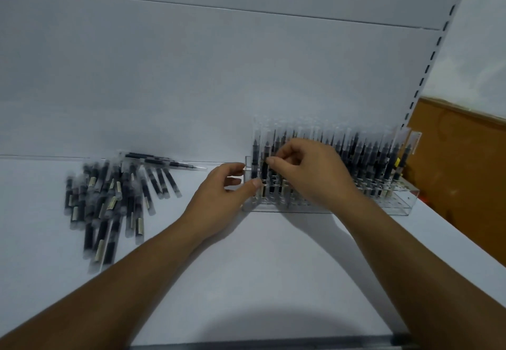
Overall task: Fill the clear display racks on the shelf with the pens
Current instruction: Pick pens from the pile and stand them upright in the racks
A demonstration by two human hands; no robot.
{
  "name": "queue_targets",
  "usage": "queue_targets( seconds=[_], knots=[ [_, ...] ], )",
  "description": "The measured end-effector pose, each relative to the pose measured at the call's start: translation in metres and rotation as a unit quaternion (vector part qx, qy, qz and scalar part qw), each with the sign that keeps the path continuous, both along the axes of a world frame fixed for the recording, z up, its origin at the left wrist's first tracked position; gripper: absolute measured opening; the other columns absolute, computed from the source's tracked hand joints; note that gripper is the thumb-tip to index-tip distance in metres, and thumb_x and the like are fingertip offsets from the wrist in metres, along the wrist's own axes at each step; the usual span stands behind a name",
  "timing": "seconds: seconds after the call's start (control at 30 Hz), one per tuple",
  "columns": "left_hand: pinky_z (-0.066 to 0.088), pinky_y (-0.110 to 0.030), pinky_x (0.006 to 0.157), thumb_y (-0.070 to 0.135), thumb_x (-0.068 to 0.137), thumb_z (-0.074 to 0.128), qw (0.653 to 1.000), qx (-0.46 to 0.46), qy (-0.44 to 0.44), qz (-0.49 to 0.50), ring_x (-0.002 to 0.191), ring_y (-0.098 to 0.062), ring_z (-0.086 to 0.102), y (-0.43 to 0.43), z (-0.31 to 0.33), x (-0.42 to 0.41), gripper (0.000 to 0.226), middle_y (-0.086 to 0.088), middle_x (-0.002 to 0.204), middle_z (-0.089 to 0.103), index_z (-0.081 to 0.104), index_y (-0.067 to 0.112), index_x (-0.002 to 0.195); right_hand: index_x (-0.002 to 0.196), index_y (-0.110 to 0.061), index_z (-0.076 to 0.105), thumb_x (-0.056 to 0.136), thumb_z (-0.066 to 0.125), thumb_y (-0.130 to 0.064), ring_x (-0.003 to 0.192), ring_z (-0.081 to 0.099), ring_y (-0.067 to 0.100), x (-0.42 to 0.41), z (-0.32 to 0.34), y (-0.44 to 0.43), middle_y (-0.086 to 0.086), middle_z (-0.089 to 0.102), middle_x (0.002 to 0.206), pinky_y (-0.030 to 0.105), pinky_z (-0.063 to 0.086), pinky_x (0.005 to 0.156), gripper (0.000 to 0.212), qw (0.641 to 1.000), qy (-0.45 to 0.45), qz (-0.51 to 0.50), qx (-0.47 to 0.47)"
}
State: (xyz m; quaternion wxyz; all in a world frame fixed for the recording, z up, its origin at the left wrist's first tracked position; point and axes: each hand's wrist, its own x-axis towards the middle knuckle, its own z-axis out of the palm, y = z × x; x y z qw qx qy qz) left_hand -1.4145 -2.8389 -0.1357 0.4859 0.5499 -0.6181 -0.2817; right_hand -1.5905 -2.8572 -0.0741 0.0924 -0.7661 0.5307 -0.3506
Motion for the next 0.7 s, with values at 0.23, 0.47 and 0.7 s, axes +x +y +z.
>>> queue_targets(
  seconds=[0.23,0.47,0.7],
  knots=[
    [0.044,-0.003,0.067,0.038,0.093,0.060,0.992,-0.046,0.101,0.055,0.096,0.016,0.056,0.024,0.035,0.028,0.026,0.021,0.116,0.062,0.060,0.035,0.118,0.084,-0.033,0.067,0.090,0.063,-0.038,0.067,0.062,-0.002,0.038,-0.006,0.038,-0.019,0.066,0.074,0.023,0.049,0.066,0.009,0.989,-0.001,0.144,0.035],
    [0.032,-0.025,0.103,0.053,0.091,0.048,0.952,-0.026,-0.259,0.162,0.126,0.001,0.038,0.092,0.027,0.124,0.050,0.015,0.143,0.044,0.047,0.034,0.137,0.129,-0.035,0.055,0.089,0.055,-0.056,0.120,0.047,0.011,0.124,-0.032,0.044,-0.011,0.054,0.133,0.033,0.041,0.100,0.045,0.919,0.164,0.357,0.029],
    [-0.022,-0.005,0.100,0.049,0.101,0.025,0.891,0.150,-0.405,0.137,0.134,0.004,-0.016,0.105,-0.009,0.169,0.058,0.007,0.161,-0.004,0.006,0.031,0.153,0.153,-0.044,0.011,0.078,0.031,-0.086,0.151,-0.011,0.024,0.178,-0.057,0.014,-0.002,-0.008,0.164,0.059,-0.001,0.118,0.088,0.909,0.270,0.303,0.098]
  ],
)
